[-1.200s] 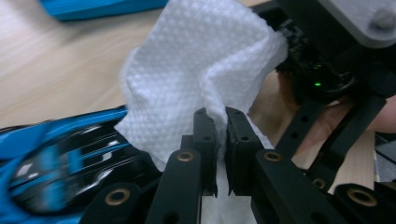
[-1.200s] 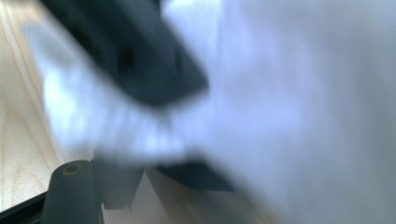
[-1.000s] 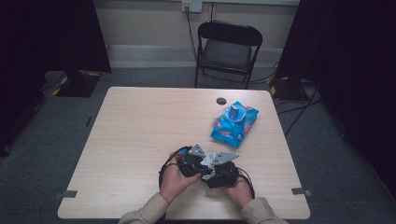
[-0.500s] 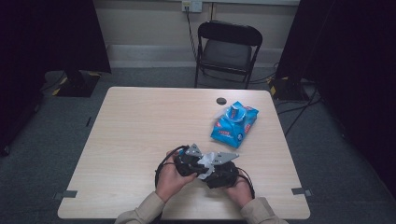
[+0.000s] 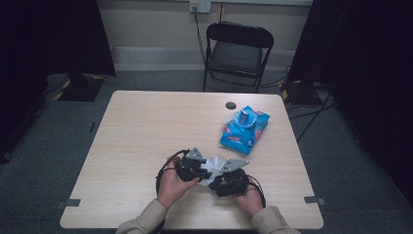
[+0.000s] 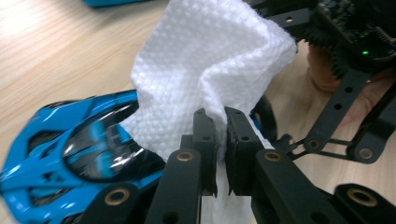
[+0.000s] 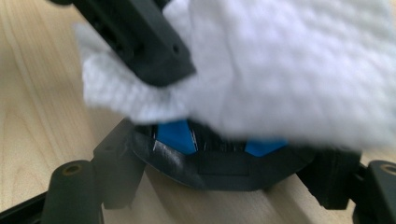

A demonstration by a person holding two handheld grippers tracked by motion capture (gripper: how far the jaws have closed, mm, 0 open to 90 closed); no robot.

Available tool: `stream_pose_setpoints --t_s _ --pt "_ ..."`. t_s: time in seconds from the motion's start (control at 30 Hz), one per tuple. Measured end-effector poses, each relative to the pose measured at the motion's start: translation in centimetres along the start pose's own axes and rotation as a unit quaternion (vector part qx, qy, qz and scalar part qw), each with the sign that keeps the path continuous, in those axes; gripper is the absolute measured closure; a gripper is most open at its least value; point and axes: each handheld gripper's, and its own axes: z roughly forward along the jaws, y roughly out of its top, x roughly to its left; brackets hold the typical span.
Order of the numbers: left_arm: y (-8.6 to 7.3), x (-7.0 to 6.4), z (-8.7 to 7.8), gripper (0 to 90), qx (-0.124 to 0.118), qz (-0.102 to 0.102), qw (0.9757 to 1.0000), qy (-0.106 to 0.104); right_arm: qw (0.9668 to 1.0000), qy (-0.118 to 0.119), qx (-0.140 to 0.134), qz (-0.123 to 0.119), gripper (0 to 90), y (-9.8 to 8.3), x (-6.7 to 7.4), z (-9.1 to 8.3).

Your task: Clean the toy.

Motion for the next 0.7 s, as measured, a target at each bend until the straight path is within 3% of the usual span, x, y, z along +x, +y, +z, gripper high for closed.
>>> stream_pose_setpoints --t_s 0.1,0.5,0.63,0.7 --pt "-0.2 0.3 -0.1 84.1 -0.005 -0.012 0.9999 -0.007 1.0000 0.000 0.000 0.000 24.6 0.0 0.0 0.0" --pt "-0.7 1.2 -0.9 84.1 0.000 -0.015 0.9999 0.004 1.0000 0.000 0.000 0.000 24.5 0.0 0.0 0.0" --pt "-1.0 1.8 -1.4 84.1 0.002 -0.022 0.9996 0.018 1.0000 0.000 0.000 0.000 24.5 0.0 0.0 0.0" --pt "-1.4 2.5 -1.9 84.1 0.001 -0.037 0.9989 0.027 1.0000 0.000 0.000 0.001 24.5 0.0 0.0 0.0"
